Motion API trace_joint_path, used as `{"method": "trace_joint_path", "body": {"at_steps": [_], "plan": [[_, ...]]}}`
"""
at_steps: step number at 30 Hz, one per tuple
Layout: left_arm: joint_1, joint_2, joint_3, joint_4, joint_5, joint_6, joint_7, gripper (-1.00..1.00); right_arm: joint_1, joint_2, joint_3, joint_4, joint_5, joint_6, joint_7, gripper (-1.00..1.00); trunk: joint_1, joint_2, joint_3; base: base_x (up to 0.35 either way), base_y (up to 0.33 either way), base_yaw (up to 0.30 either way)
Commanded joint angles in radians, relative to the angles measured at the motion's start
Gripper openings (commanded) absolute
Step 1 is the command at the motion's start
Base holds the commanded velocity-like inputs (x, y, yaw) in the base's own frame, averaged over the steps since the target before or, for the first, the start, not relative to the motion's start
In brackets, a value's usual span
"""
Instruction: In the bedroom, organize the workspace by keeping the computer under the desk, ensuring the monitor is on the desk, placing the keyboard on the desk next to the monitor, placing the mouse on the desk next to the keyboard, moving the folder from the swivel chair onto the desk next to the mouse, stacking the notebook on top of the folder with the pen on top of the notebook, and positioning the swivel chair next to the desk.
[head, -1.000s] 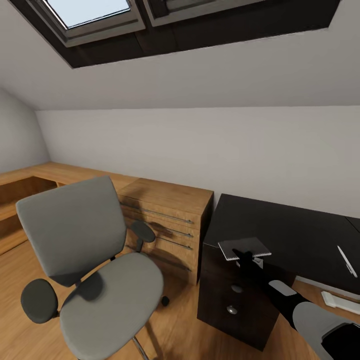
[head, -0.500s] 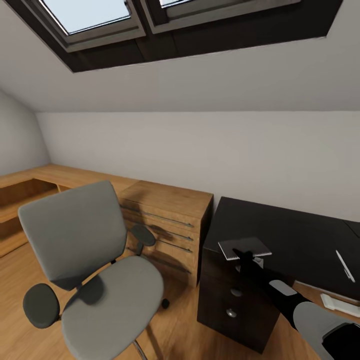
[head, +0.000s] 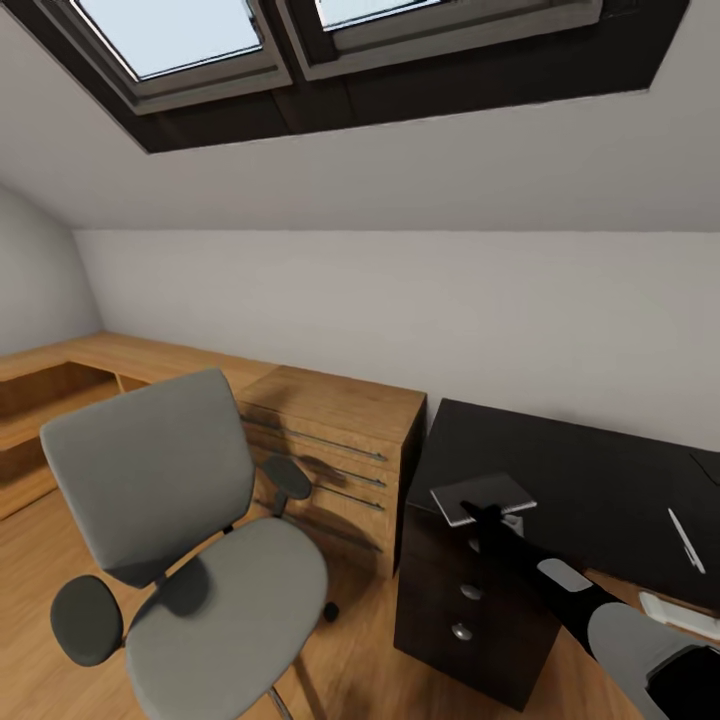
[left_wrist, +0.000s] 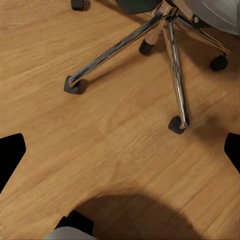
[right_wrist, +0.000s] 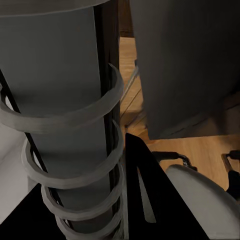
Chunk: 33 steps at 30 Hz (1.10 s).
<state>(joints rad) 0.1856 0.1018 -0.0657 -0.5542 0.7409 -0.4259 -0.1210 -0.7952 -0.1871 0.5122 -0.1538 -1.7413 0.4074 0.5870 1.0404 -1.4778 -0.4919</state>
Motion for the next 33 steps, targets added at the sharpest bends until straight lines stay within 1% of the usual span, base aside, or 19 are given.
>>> {"method": "trace_joint_path", "body": {"at_steps": [1,3,5,10,11,14,19,27,33], "plan": [[0.000,0.001,-0.006,0.000,0.011,-0.004,-0.002,1.00,-0.001,-0.001,0.009,-0.002,-0.011,0.011,0.005,-1.00,-0.004,0.007,0.002,0.000,0.000,0.000],[0.000,0.001,-0.006,0.000,0.011,-0.004,-0.002,1.00,-0.001,-0.006,0.017,-0.012,-0.008,0.024,0.005,-1.00,-0.012,0.021,0.009,0.000,0.000,0.000],[0.000,0.001,-0.006,0.000,0.012,-0.004,-0.002,1.00,-0.001,-0.022,0.042,-0.042,0.007,0.048,0.004,-1.00,-0.019,0.035,0.015,0.000,0.000,0.000],[0.000,0.002,-0.006,-0.001,0.014,-0.004,-0.002,1.00,-0.001,-0.069,0.107,-0.111,0.063,0.086,0.004,-1.00,-0.038,0.070,0.031,0.000,0.000,0.000],[0.000,0.002,-0.006,-0.001,0.015,-0.004,-0.002,1.00,-0.001,-0.084,0.126,-0.139,0.084,0.096,0.004,-1.00,-0.042,0.077,0.034,0.000,0.000,0.000],[0.000,0.002,-0.006,-0.001,0.016,-0.004,-0.002,1.00,0.000,-0.099,0.143,-0.167,0.103,0.106,0.004,-1.00,-0.054,0.098,0.043,0.000,0.000,0.000],[0.000,0.003,-0.006,-0.001,0.016,-0.004,-0.002,1.00,-0.001,-0.111,0.155,-0.190,0.117,0.115,0.004,-1.00,-0.073,0.133,0.059,0.000,0.000,0.000],[0.000,0.003,-0.006,-0.001,0.014,-0.003,-0.002,1.00,0.000,-0.116,0.159,-0.191,0.115,0.117,0.024,-1.00,-0.104,0.189,0.084,0.000,0.000,0.000],[0.000,0.003,-0.006,-0.001,0.013,-0.003,-0.002,1.00,0.001,-0.116,0.160,-0.187,0.115,0.117,0.050,-1.00,-0.104,0.189,0.084,0.000,0.000,0.000]]}}
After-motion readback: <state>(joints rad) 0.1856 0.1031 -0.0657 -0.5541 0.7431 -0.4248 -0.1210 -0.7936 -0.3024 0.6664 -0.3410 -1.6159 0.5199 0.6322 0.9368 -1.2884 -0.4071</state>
